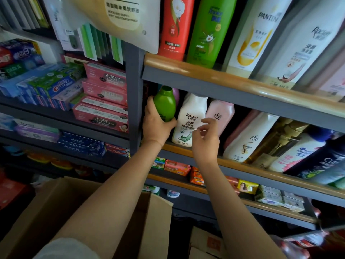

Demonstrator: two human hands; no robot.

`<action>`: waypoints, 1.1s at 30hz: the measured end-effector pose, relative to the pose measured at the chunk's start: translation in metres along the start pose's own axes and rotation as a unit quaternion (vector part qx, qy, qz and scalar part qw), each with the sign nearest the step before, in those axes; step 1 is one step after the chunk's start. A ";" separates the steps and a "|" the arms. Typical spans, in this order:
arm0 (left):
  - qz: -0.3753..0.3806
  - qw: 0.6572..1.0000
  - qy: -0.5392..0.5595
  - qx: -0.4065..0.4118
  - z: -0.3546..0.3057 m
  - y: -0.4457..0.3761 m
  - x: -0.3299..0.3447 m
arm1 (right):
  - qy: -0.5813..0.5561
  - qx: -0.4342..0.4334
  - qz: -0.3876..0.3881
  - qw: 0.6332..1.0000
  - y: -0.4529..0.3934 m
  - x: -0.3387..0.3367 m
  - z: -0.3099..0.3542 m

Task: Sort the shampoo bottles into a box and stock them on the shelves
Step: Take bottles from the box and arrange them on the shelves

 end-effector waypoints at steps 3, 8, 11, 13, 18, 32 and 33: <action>-0.004 1.000 0.020 -0.008 0.003 -0.006 0.005 | 0.003 0.018 0.003 1.000 0.002 -0.008 -0.011; 0.001 0.997 0.082 -0.007 0.004 -0.005 0.008 | 0.014 0.030 -0.029 0.999 0.002 -0.027 -0.024; -0.005 0.996 0.089 -0.030 0.002 0.023 0.008 | 0.012 0.022 -0.044 0.999 0.001 -0.036 -0.027; -0.049 0.995 0.084 -0.003 -0.008 0.054 0.005 | 0.007 0.022 -0.048 0.999 -0.001 -0.040 -0.029; 0.061 0.987 0.102 0.111 -0.066 0.089 0.033 | -0.008 0.029 -0.046 0.998 -0.003 -0.058 -0.041; -0.029 0.997 -0.016 0.064 -0.048 0.074 0.035 | -0.007 0.067 0.188 0.980 -0.019 0.014 -0.066; -0.018 0.998 -0.001 0.059 -0.044 0.072 0.034 | -0.010 0.066 0.186 0.980 -0.020 0.017 -0.066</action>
Point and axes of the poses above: each hand's wrist, its own y-axis away from the middle knuckle, its own x-axis out of the palm, z = x × y, the point moved 8 cm from there along -y, towards the middle knuckle, and after that the axes turned 11 degrees about -y, right-handed, at the moved point
